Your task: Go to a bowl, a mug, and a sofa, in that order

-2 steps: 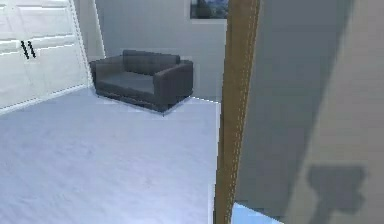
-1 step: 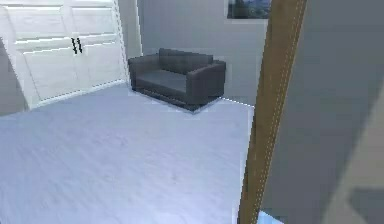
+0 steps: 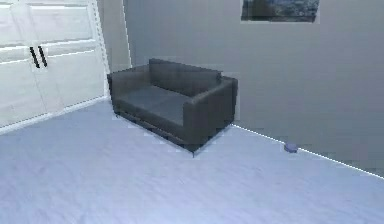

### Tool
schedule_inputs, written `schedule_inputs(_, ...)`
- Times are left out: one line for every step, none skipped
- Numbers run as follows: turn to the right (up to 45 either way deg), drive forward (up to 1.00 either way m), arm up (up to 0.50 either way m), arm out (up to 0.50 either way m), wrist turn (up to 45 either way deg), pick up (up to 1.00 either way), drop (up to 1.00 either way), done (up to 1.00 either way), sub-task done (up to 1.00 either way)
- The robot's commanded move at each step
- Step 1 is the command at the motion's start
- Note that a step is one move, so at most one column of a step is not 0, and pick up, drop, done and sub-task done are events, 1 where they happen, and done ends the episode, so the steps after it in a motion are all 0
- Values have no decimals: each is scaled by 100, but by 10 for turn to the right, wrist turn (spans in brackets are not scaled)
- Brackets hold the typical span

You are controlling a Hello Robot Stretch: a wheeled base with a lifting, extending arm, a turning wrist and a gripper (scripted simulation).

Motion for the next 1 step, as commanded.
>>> schedule_inputs(-30, 0, 0, 0, 0, 0, 0, 0, 0)
